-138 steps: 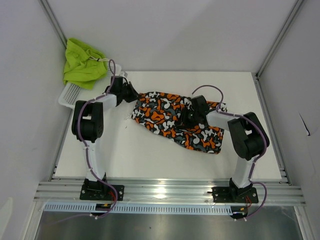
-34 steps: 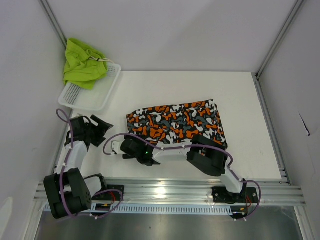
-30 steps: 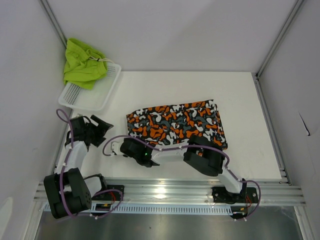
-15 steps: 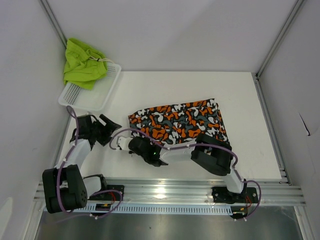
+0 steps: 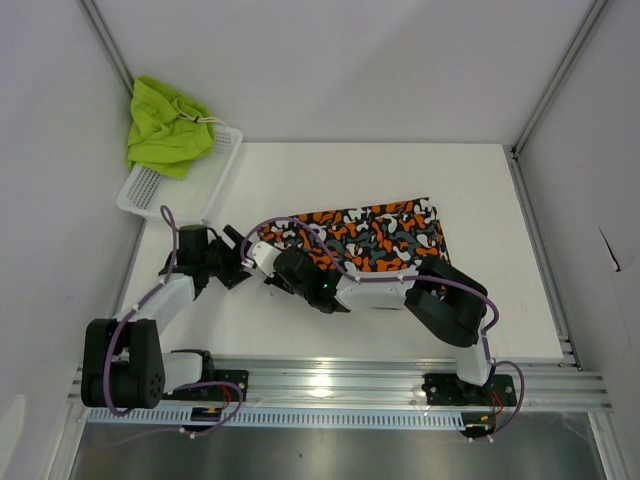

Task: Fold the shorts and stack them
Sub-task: Fold the shorts

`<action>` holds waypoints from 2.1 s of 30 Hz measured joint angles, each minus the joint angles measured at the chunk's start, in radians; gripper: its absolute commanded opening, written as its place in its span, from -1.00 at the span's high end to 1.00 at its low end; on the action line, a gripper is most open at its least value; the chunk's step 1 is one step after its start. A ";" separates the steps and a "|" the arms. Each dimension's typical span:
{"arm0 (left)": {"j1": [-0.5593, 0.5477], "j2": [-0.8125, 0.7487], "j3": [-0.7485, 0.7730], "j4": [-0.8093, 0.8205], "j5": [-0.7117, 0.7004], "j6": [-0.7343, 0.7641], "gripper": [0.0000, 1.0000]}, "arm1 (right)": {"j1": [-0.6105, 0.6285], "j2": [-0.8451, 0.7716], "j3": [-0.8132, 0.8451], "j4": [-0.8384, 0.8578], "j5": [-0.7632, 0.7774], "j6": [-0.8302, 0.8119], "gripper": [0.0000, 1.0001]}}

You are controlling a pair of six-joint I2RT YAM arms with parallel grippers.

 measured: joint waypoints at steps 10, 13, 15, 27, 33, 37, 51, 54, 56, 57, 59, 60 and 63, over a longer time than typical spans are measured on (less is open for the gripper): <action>-0.081 0.134 0.019 0.106 0.018 -0.102 -0.77 | 0.000 0.000 -0.017 0.001 -0.035 0.029 1.00; -0.088 0.201 0.040 0.136 0.025 -0.120 -0.77 | 0.000 0.000 -0.019 0.002 -0.038 0.032 1.00; -0.089 0.230 0.049 0.154 0.029 -0.129 -0.77 | -0.001 0.000 -0.020 0.002 -0.040 0.035 1.00; -0.103 0.385 0.045 0.383 0.093 -0.239 -0.41 | -0.003 -0.029 -0.047 0.010 -0.051 0.039 1.00; -0.104 0.416 0.034 0.476 0.096 -0.288 -0.01 | -0.004 -0.036 -0.048 0.011 -0.051 0.039 1.00; -0.104 0.416 0.024 0.510 0.096 -0.306 0.08 | -0.003 -0.036 -0.049 0.011 -0.051 0.039 1.00; -0.105 0.415 0.061 0.447 0.077 -0.230 1.00 | 0.015 -0.046 -0.049 -0.022 -0.102 0.075 0.20; -0.105 0.409 0.098 0.376 0.056 -0.172 1.00 | -0.002 -0.101 -0.071 -0.035 -0.161 0.155 0.16; -0.105 0.401 0.119 0.332 0.044 -0.135 1.00 | -0.029 -0.157 -0.097 -0.034 -0.199 0.210 0.17; -0.106 0.396 0.132 0.304 0.034 -0.109 1.00 | -0.053 -0.201 -0.119 -0.031 -0.225 0.254 0.17; -0.106 0.389 0.153 0.261 0.023 -0.071 1.00 | -0.099 -0.265 -0.157 -0.012 -0.262 0.322 0.23; -0.106 0.385 0.164 0.237 0.014 -0.051 1.00 | -0.126 -0.299 -0.179 0.000 -0.280 0.364 0.34; -0.106 0.370 0.201 0.156 -0.012 0.010 1.00 | -0.212 -0.363 -0.217 0.017 -0.319 0.486 0.74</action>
